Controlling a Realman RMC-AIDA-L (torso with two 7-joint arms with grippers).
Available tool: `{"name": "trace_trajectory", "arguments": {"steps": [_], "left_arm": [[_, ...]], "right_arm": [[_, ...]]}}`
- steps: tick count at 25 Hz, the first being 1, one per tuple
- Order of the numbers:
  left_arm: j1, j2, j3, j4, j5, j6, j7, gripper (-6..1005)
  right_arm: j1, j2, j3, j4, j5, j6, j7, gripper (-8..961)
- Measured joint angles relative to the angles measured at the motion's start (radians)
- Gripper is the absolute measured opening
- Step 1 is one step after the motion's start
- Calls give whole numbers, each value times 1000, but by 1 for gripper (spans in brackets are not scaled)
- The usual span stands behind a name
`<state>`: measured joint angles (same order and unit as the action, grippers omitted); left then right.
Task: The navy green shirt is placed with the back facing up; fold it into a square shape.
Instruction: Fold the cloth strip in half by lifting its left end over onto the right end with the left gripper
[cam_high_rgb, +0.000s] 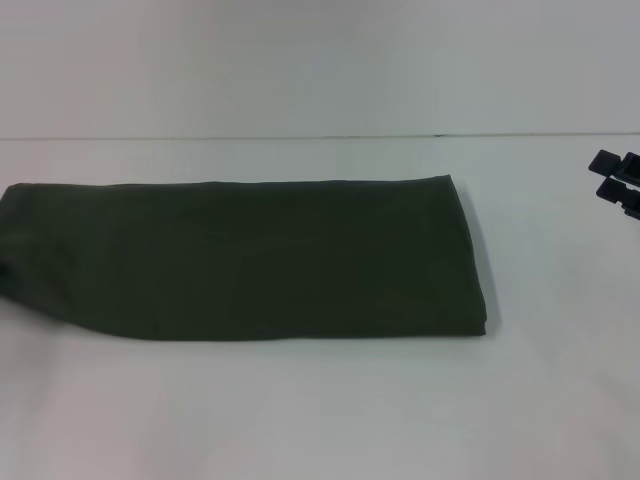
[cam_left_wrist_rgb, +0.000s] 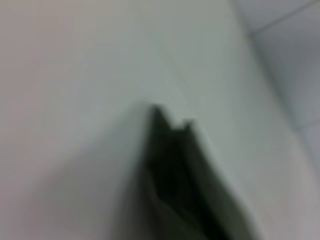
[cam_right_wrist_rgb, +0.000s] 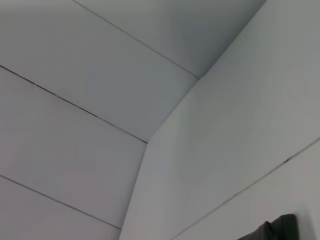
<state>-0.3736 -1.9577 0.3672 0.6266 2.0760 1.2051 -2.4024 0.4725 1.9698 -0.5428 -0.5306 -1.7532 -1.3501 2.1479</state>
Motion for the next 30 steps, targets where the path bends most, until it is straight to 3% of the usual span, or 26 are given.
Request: {"name": "trace_trajectory", "arguments": {"steps": [8,13,18,24,30], "left_arm": [[-93,-21,-3,89,-165,300,-45,26],[-205,-75,56,152,-169,356,-55,29],[-300,-141,227,160,-166,278,-20,36],[-370,-208,453,105,-171,112,101,41],[-468,-212,694,-84,-194,-25,251,73]], "right_arm": [[7,1,0,1,0,-5,-6,622],[15,4,-5,2,0,-5,-7,622],[19,9,-4,2,0,3,-8,621],[21,10,-7,2,-2,6,-8,621],[22,11,-7,2,-7,9,-8,623]]}}
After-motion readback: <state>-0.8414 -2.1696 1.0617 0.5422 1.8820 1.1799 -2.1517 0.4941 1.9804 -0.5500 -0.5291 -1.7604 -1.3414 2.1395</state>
